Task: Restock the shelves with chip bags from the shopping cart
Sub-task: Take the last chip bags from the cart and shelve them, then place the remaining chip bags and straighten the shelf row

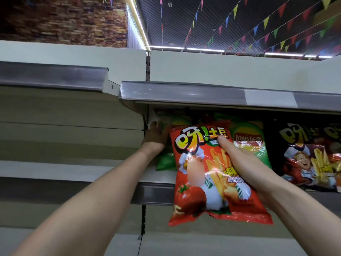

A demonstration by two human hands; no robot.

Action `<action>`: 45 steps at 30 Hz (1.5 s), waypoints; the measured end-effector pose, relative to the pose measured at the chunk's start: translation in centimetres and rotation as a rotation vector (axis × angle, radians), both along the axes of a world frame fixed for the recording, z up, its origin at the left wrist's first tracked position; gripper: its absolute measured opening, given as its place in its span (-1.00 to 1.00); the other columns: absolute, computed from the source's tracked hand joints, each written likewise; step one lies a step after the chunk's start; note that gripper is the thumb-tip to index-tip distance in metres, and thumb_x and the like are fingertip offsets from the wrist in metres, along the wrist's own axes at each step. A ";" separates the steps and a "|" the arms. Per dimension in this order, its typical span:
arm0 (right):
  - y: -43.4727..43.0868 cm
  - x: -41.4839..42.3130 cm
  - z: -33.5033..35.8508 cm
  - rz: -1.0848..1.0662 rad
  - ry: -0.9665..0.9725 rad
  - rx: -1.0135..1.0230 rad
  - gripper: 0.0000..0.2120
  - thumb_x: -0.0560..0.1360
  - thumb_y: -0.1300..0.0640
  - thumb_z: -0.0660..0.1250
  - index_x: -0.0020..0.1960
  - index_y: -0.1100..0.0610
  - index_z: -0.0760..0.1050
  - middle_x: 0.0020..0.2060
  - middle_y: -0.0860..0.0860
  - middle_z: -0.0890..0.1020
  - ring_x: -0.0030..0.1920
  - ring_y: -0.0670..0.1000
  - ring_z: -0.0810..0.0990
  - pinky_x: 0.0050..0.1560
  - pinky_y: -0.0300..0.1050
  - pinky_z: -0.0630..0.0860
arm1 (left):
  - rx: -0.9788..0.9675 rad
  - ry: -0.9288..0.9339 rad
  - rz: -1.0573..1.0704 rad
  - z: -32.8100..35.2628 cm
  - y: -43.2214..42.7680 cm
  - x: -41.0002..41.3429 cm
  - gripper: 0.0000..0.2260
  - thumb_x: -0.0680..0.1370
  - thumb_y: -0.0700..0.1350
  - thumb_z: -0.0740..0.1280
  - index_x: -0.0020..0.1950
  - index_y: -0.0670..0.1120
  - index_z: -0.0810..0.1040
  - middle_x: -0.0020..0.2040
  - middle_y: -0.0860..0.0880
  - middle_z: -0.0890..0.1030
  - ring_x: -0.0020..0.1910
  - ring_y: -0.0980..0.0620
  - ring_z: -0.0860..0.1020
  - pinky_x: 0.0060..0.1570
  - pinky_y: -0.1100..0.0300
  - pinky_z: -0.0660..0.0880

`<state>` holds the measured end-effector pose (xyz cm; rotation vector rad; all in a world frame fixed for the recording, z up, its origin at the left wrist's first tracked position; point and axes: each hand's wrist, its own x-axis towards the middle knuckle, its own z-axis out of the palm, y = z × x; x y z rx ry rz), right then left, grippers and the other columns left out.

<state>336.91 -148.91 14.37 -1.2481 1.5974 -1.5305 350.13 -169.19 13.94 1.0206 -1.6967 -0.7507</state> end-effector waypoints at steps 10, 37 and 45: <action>-7.7 2.7 2.4 -0.126 -0.067 -0.084 -0.24 0.40 -0.41 0.25 0.33 0.17 0.45 0.20 0.10 0.59 0.07 0.11 0.58 0.17 -0.08 0.45 | 0.360 0.179 -0.361 1.1 5.8 3.1 -0.49 0.34 0.21 0.45 0.06 -0.17 0.56 -0.12 -0.11 0.69 -0.20 -0.05 0.67 -0.16 0.13 0.61; -7.6 2.6 -2.9 -0.333 0.267 -0.176 -0.71 0.68 0.04 -0.02 0.00 0.19 0.37 -0.07 0.12 0.48 0.11 0.22 0.49 -0.09 -0.10 0.23 | -0.002 -0.043 0.071 -1.9 7.7 0.4 -0.50 0.57 0.22 0.07 0.21 -0.18 0.39 0.06 -0.15 0.46 0.01 -0.10 0.41 -0.03 0.08 0.33; -5.5 1.5 -2.3 -0.544 0.944 -0.532 -0.64 0.53 0.26 0.07 0.22 0.31 0.51 0.06 0.27 0.51 0.04 0.31 0.50 -0.04 0.09 0.48 | -0.558 -0.423 0.302 -1.3 9.1 -0.3 -0.52 0.60 0.16 0.00 0.32 -0.11 0.44 0.17 -0.24 0.49 0.21 -0.23 0.41 0.23 -0.08 0.27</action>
